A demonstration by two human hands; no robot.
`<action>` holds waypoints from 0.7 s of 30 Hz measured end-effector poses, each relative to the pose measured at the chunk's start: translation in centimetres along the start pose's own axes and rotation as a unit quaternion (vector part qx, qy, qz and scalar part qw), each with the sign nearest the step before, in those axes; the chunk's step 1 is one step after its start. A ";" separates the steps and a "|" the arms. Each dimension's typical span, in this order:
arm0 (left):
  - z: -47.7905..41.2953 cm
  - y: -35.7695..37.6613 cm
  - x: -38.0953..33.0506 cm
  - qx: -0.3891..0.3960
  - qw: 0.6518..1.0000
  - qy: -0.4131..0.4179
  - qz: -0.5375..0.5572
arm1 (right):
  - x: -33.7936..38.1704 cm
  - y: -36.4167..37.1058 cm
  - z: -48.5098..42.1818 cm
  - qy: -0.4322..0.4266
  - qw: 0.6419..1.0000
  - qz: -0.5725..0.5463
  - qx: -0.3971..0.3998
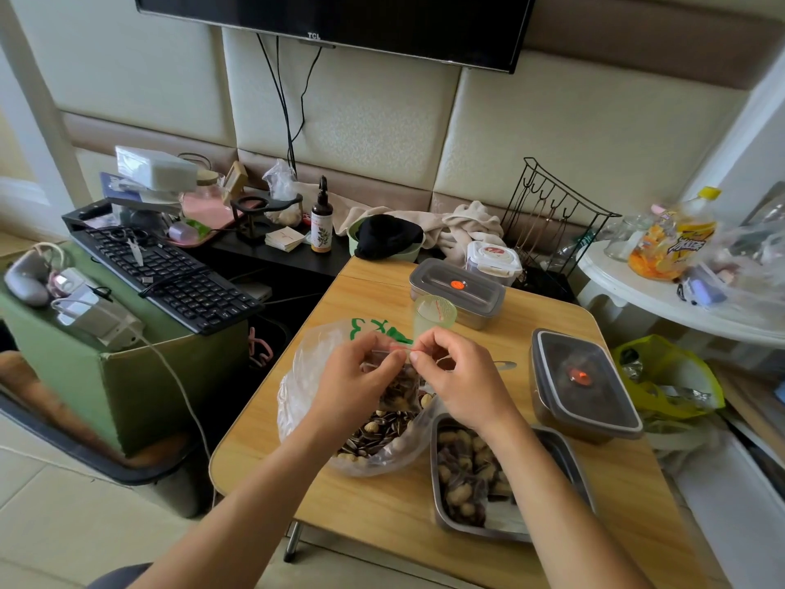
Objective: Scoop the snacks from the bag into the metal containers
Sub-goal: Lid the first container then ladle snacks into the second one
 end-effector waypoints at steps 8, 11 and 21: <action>0.3 -0.1 -0.2 -0.001 0.999 0.006 0.051 | -0.3 -0.3 -0.2 0.003 1.000 0.004 -0.006; 0.3 0.2 -0.6 0.026 0.998 0.011 0.055 | -0.3 -0.5 -0.1 -0.008 1.000 0.016 -0.007; 0.3 -0.4 -0.4 0.003 0.997 0.001 0.074 | -1.7 -0.3 -0.2 0.025 0.995 -0.098 0.006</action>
Point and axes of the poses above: each hand's wrist, its own z-axis away from the middle knuckle, its own y-axis out of the palm, x = y × z, the point moved 7 cm from there along -z, towards the middle knuckle, and after that the axes turned 14 degrees about x, right-handed, at the moved point
